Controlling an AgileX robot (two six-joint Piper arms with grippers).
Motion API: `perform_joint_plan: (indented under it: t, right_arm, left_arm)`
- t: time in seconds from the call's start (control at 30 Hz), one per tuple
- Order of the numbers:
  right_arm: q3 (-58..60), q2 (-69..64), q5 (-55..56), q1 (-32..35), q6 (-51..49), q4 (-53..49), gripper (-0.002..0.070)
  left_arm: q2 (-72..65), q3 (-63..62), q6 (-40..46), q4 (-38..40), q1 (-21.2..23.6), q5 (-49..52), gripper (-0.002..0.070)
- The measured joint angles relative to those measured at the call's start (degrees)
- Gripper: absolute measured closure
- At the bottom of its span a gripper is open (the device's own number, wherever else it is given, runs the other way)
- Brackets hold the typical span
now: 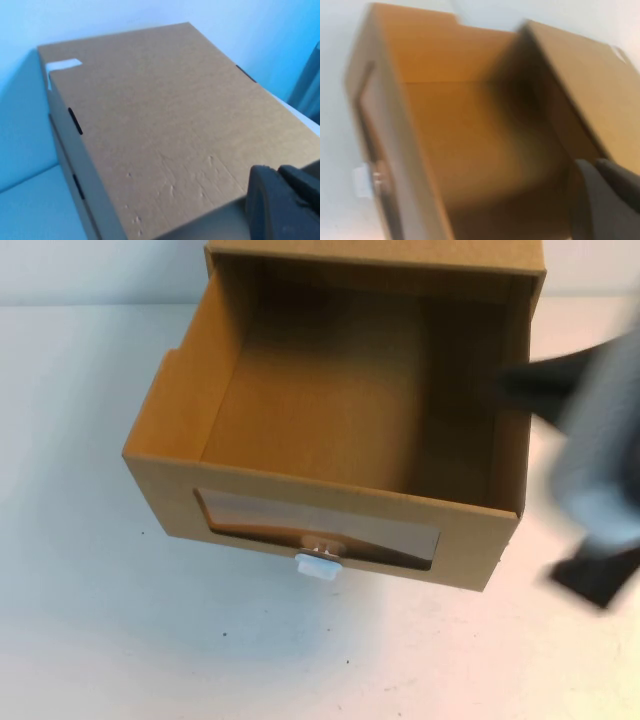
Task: Open the shoe box
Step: 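Pull the top drawer of the cardboard box fully open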
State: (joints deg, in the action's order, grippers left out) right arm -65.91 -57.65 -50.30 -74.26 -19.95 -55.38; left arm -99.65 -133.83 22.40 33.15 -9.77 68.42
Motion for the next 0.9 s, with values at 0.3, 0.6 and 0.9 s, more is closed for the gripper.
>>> perform_joint_plan:
  t: [0.3, 0.6, 0.9]
  right_arm:
    - [5.1, 16.2, -3.8, 0.0, -6.0, -0.1, 0.0689]
    - [30.8, 32.7, -2.5, 0.0, -25.3, -4.2, 0.0689]
    - [38.0, 37.9, -0.8, 0.0, -29.6, -8.7, 0.0689]
  left_arm:
    - [13.2, 3.8, -0.2, -4.5, 0.0, 4.2, 0.0680]
    - [34.9, 30.5, 2.3, -7.1, 0.0, 1.4, 0.0680]
    - [59.5, 66.3, 2.3, -9.1, 0.0, -16.2, 0.0680]
